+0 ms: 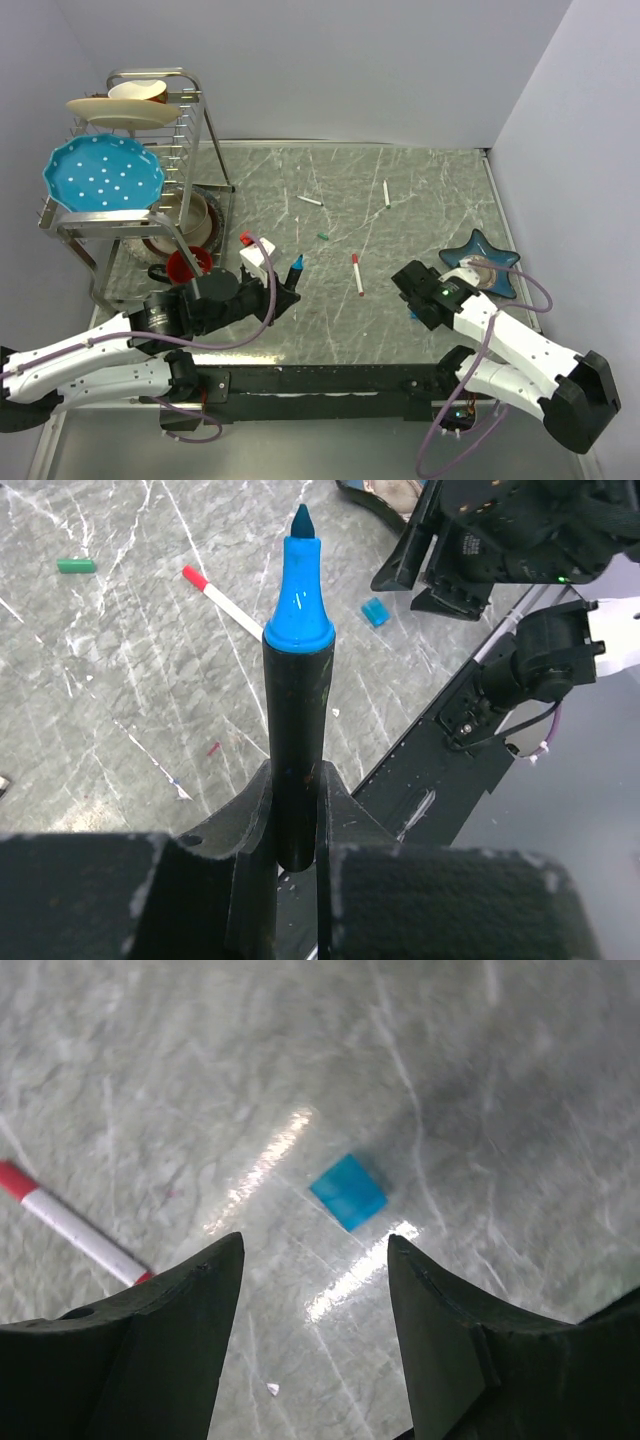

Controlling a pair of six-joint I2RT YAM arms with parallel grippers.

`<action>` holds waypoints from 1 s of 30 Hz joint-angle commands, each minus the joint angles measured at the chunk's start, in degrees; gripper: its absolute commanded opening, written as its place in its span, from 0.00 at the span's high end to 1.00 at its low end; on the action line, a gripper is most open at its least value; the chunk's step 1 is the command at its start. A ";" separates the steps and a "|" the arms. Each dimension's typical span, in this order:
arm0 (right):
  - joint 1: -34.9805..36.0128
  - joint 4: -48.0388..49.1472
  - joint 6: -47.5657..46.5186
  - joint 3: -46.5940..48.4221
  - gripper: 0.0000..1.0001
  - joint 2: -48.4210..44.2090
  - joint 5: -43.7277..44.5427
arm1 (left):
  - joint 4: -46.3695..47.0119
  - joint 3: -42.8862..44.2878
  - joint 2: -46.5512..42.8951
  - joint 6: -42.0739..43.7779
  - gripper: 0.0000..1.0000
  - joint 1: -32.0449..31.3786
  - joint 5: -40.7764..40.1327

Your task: Insert the pens into the pen caps

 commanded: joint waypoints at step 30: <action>-6.55 4.49 18.31 -1.74 0.34 13.32 -1.38 | 0.39 -0.31 -0.33 0.50 0.99 -3.14 -1.13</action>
